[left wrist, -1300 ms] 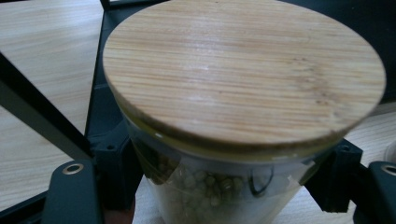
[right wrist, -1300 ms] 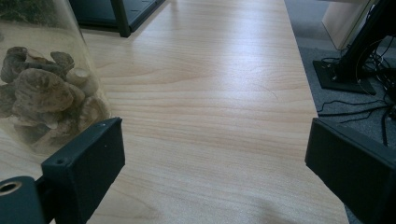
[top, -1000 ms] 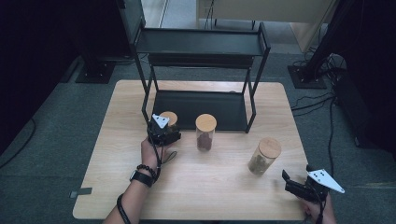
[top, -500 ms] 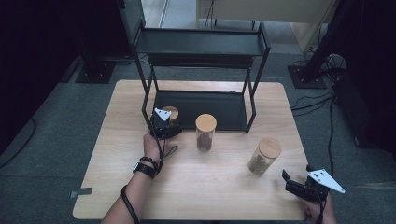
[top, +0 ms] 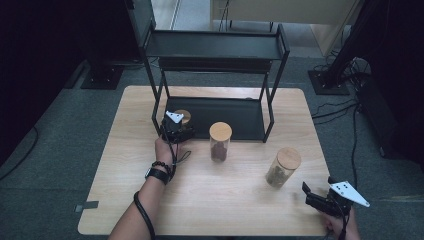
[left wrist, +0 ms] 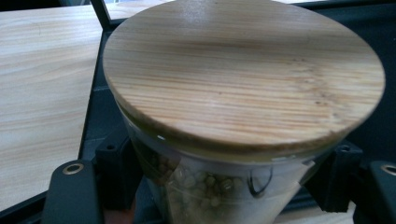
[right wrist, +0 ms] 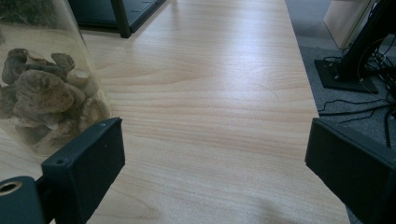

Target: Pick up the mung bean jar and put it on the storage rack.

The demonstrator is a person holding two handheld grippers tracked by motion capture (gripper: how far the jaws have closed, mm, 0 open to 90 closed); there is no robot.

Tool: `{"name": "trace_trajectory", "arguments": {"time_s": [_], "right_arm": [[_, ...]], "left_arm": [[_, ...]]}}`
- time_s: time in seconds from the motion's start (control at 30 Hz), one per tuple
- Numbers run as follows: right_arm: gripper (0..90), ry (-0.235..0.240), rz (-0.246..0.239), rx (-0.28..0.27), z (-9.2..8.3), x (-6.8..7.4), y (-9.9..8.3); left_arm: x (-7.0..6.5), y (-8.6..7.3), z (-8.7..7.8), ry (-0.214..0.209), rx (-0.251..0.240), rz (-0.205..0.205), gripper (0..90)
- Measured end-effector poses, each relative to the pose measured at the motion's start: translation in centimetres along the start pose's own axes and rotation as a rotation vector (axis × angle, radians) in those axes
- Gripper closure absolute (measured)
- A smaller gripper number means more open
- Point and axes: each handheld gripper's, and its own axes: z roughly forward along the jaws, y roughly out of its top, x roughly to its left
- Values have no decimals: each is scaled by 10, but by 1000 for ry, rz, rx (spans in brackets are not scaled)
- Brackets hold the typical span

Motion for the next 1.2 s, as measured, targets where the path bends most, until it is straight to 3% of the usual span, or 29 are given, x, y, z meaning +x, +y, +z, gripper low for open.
{"name": "trace_trajectory", "arguments": {"time_s": [0.13,0.63,0.9,1.1,1.2], "right_arm": [[47,1,6,-1,0,0,0],[47,6,11,-2,0,-1,0],[47,-1,12,-2,0,-1,0],[47,-8,12,-4,-1,0,0],[47,-9,13,-8,-1,0,0]], "left_arm": [[1,2,3,-7,0,-28,256],[0,11,19,20,5,-24,256],[1,17,29,42,11,-11,255],[2,25,40,88,2,-26,252],[3,25,41,89,-7,-40,244]]}}
